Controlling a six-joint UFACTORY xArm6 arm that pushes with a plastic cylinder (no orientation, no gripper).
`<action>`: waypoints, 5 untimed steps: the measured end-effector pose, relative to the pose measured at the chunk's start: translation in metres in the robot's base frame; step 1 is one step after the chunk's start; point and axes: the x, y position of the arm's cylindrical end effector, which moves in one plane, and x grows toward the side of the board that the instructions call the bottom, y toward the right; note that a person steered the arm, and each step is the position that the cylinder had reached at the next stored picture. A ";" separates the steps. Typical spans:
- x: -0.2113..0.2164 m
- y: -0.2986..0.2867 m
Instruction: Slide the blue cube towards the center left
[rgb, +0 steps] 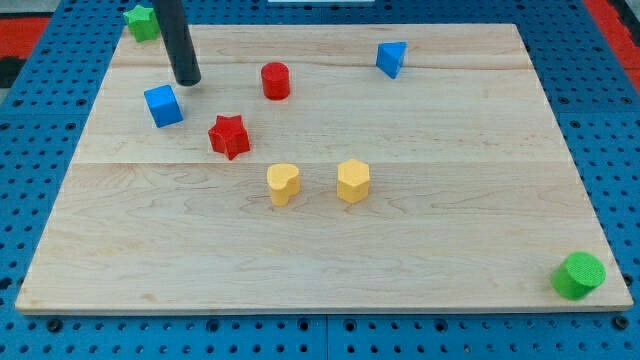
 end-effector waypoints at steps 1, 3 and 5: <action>0.021 -0.022; 0.091 -0.026; 0.136 -0.024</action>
